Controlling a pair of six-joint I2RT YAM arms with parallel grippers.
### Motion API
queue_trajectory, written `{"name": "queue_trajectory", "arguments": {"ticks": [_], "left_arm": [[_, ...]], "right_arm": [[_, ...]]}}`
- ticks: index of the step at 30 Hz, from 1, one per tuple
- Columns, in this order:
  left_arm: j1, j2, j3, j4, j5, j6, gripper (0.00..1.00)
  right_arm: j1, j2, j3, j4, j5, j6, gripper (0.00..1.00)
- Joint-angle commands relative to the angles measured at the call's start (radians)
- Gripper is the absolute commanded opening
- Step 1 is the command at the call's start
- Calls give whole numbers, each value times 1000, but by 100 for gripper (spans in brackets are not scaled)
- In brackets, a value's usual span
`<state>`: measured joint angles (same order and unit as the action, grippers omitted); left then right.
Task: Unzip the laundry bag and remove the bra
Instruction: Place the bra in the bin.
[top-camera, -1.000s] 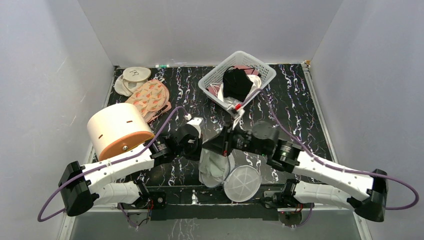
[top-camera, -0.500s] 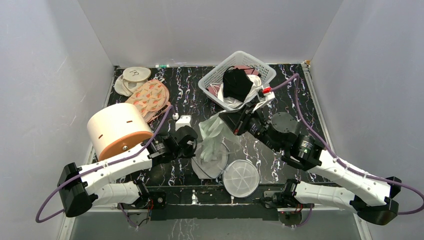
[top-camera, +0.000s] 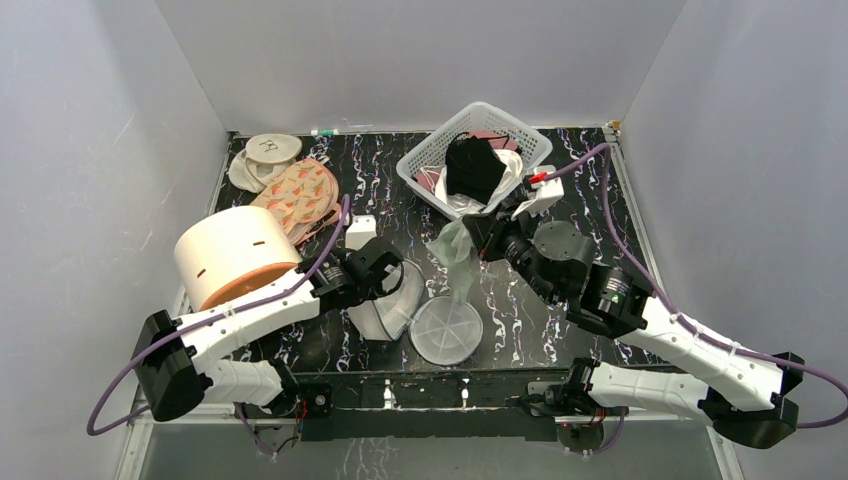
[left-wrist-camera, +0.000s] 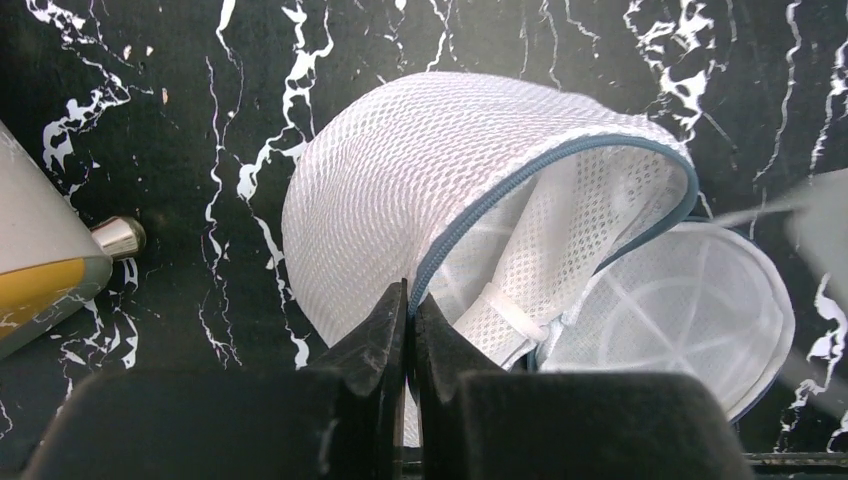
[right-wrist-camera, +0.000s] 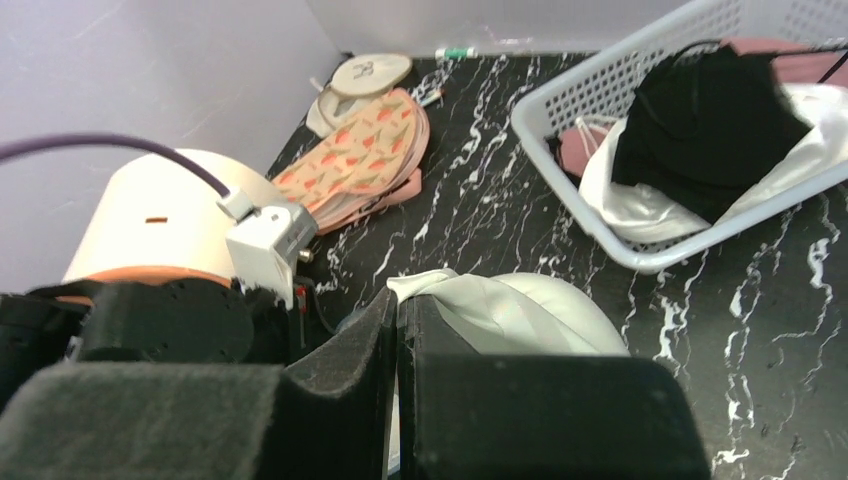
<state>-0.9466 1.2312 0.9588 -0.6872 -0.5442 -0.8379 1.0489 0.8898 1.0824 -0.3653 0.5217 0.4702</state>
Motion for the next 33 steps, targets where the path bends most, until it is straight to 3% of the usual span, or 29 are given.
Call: {"name": "queue_trajectory", "arguments": {"ticks": [1, 5, 9, 14, 19, 25, 33], "left_arm": [[10, -11, -21, -15, 17, 3, 0], [10, -30, -35, 10, 50, 33, 1], [11, -59, -30, 17, 52, 70, 12], [10, -107, -30, 31, 48, 98, 29], [10, -146, -24, 41, 81, 135, 45], [11, -207, -29, 42, 86, 152, 68], [10, -236, -32, 48, 103, 147, 72]], "right_arm": [[0, 16, 121, 54, 87, -76, 0], [-4, 79, 161, 80, 130, -134, 0], [-78, 174, 202, 106, 93, -176, 0], [-359, 303, 258, 144, -242, -130, 0], [-533, 441, 374, 179, -498, -67, 0], [-660, 591, 535, 176, -565, -17, 0], [-780, 800, 686, 169, -555, -26, 0]]}}
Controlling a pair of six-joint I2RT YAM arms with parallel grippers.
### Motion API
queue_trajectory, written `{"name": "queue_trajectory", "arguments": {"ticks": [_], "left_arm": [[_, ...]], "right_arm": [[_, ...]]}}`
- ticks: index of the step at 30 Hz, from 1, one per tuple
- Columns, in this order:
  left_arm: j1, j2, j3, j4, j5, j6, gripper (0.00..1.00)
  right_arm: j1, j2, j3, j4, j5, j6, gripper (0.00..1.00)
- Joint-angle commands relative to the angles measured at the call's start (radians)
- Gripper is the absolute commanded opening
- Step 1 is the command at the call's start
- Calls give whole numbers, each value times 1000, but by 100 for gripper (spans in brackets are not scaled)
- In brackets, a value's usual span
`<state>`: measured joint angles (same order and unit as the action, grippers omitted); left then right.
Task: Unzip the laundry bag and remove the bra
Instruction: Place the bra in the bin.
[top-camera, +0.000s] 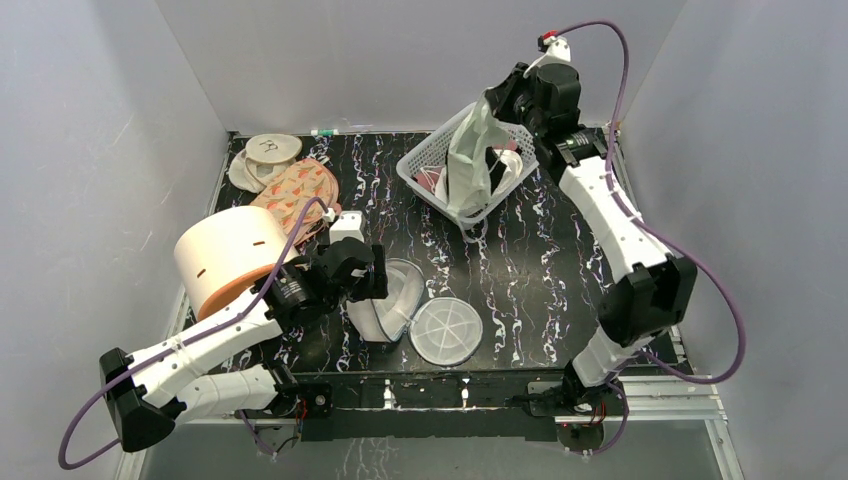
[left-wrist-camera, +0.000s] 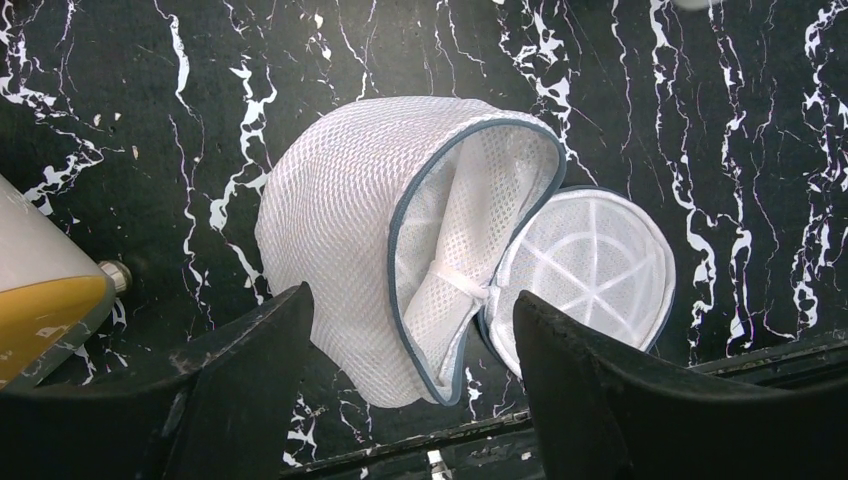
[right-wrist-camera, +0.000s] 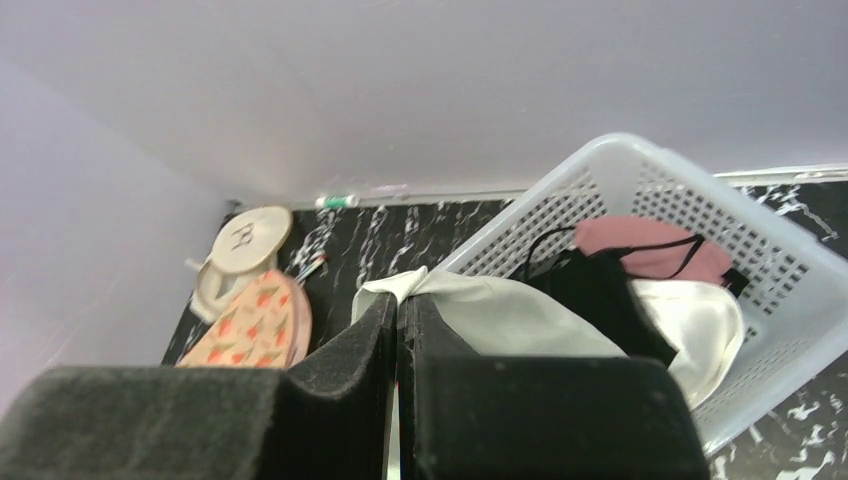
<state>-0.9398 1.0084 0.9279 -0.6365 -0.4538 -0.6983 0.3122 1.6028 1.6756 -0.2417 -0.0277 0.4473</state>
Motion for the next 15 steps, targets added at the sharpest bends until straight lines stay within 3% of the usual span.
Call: {"name": "queue_trajectory", "arguments": {"ticks": [1, 6, 11, 15], "left_arm": [[4, -14, 1, -3, 17, 5, 72], [4, -20, 0, 7, 58, 5, 74], [3, -32, 2, 28, 102, 28, 79], [3, -32, 1, 63, 146, 50, 81]], "right_arm": [[-61, 123, 107, 45, -7, -2, 0], [-107, 332, 218, 21, -58, 6, 0], [-124, 566, 441, -167, -110, -22, 0], [-124, 586, 347, -189, -211, -18, 12]]}}
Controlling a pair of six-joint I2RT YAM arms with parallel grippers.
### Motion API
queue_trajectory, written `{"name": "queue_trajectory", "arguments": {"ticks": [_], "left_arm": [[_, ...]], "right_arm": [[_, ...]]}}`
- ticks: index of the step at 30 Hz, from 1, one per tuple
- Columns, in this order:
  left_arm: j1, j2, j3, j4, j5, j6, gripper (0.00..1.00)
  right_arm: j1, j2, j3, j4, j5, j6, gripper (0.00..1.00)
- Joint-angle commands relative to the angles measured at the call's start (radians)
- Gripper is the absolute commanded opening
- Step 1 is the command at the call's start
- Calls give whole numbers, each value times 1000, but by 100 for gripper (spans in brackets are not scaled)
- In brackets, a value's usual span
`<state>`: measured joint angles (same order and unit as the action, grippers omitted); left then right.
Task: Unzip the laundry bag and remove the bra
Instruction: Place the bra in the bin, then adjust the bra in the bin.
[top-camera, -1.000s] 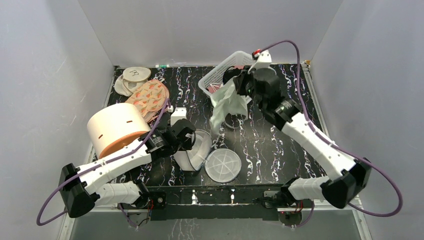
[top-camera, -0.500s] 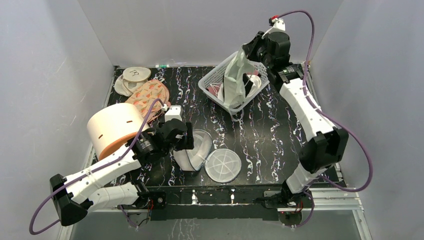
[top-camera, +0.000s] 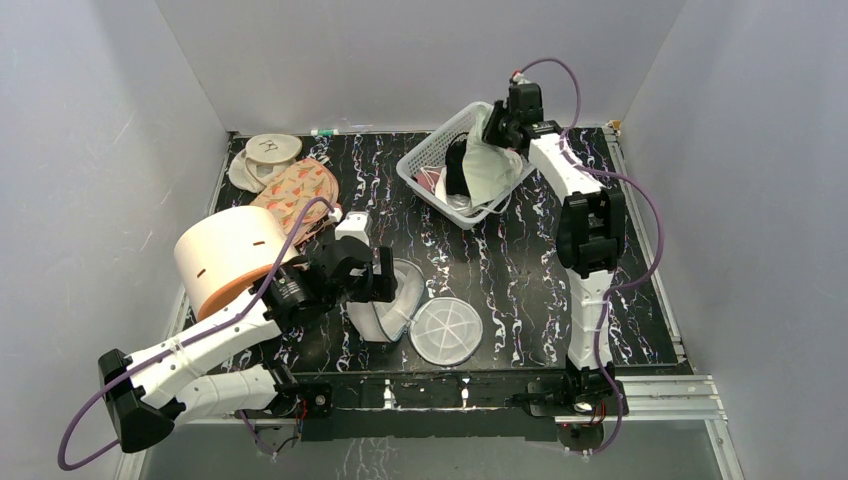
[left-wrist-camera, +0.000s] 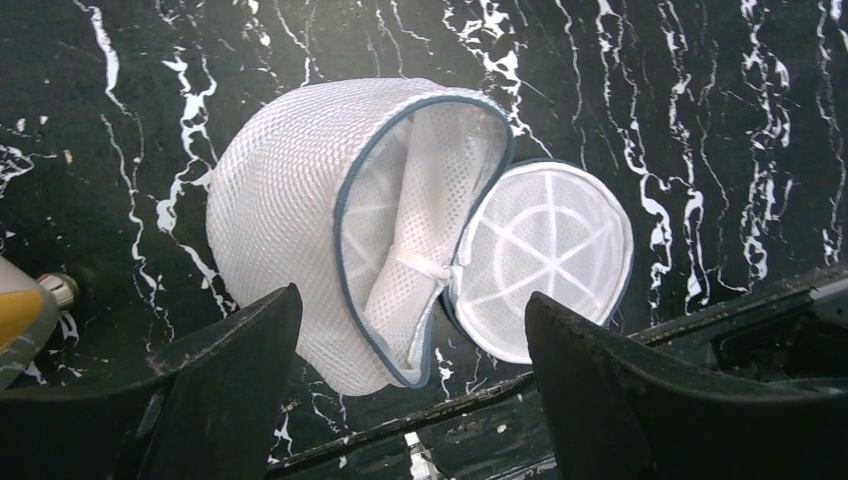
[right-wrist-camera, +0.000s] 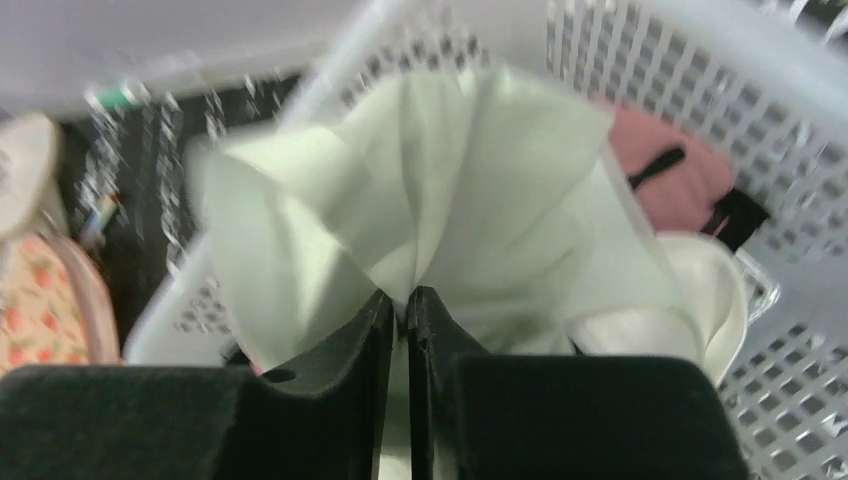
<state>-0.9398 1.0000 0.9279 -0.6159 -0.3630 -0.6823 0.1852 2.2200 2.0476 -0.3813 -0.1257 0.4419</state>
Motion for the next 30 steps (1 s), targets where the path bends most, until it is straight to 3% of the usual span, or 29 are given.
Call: {"name": "queue_trajectory", "arguments": {"ticks": [1, 7, 12, 19, 25, 30], "left_arm": [[3, -21, 2, 55, 63, 42, 82], [3, 44, 38, 90, 105, 80, 83], [4, 72, 42, 122, 139, 81, 84], [4, 101, 26, 157, 176, 76, 85], [3, 135, 50, 163, 209, 83, 84], [4, 104, 34, 157, 214, 69, 84]], "right_arm": [[3, -48, -76, -30, -124, -11, 14], [2, -116, -150, -86, -62, -76, 31], [0, -218, -159, -172, 14, -163, 57], [0, -415, -427, -74, 32, -205, 81], [3, -388, -454, -15, -106, -192, 84], [27, -237, -333, -50, -66, -192, 77]]}}
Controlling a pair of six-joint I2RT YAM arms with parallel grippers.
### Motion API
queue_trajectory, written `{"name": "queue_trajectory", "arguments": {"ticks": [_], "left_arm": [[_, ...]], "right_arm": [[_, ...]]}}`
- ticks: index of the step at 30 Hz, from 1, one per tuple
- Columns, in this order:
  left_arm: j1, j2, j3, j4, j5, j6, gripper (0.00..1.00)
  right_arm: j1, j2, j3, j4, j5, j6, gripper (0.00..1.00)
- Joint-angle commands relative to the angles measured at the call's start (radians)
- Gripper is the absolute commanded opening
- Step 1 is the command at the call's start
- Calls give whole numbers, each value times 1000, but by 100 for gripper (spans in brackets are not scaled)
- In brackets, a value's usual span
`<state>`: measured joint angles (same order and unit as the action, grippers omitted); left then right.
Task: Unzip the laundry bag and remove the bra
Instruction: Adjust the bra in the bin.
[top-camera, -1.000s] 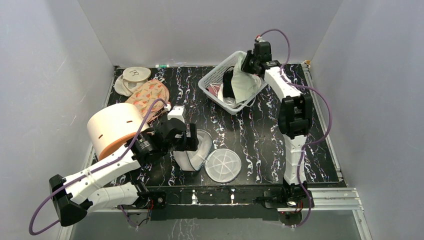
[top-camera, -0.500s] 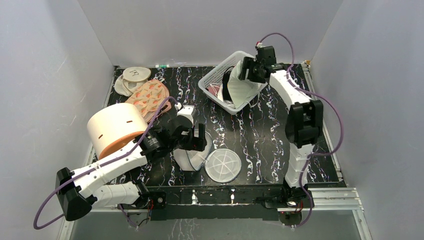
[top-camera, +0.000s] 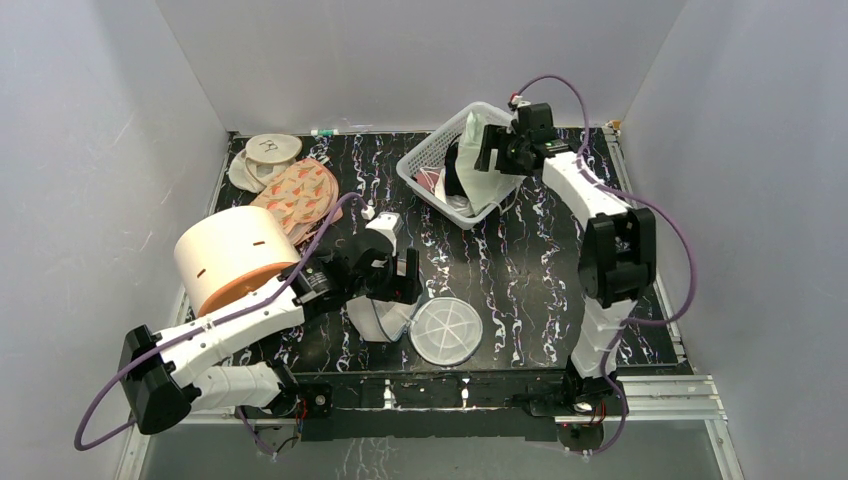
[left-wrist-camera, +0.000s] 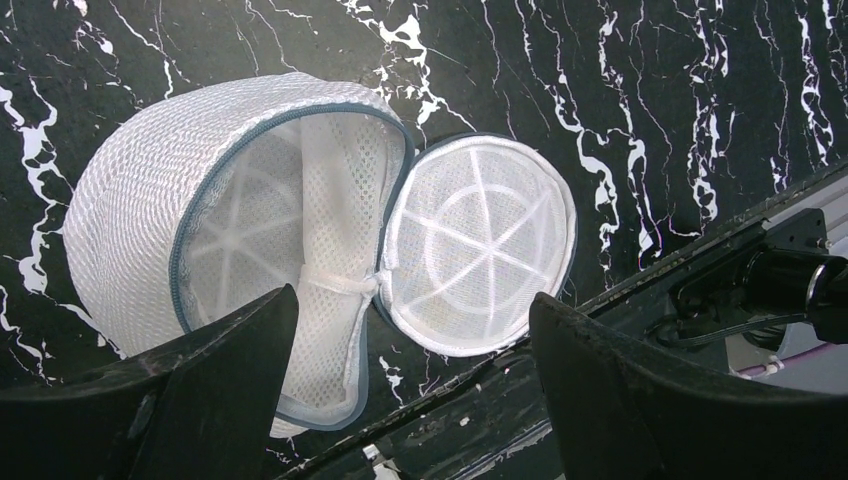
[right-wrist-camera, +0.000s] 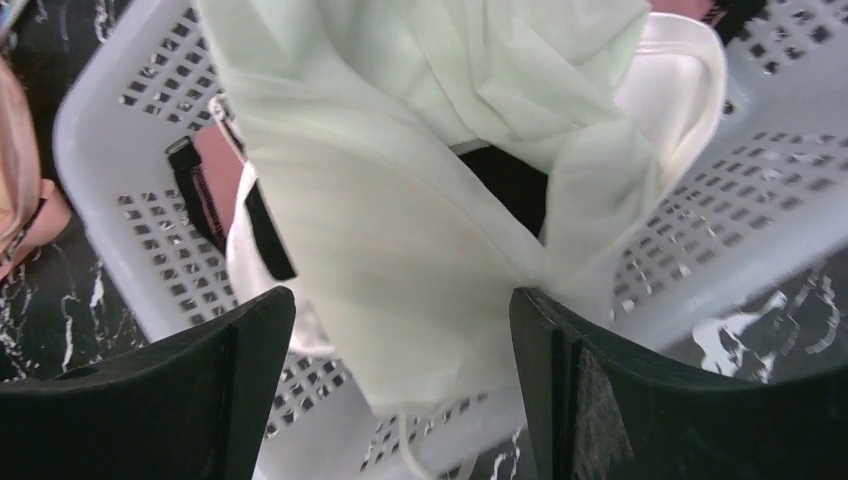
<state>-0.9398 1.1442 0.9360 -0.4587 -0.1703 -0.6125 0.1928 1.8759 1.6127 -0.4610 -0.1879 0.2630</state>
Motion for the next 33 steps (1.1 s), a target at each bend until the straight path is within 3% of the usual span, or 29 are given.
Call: {"name": "queue_trajectory", "arguments": {"ticks": [1, 5, 9, 15, 19, 26, 33], "left_arm": [[3, -47, 22, -3, 21, -4, 84], [3, -62, 5, -1, 26, -17, 84], [3, -61, 0, 2, 46, -33, 84], [4, -65, -3, 1, 77, -42, 85], [1, -54, -8, 30, 131, -27, 86], [-45, 34, 25, 114, 174, 53, 91], [-267, 182, 102, 99, -26, 140, 90]], "right_arm": [[26, 145, 130, 27, -3, -11, 75], [81, 296, 277, -17, -30, 38, 71], [106, 363, 280, 78, -168, 197, 72], [95, 271, 97, 256, -157, 358, 76], [93, 217, 121, 156, -135, 277, 82], [91, -54, 18, 87, -89, 98, 98], [90, -418, -237, 71, -46, 7, 98]]}}
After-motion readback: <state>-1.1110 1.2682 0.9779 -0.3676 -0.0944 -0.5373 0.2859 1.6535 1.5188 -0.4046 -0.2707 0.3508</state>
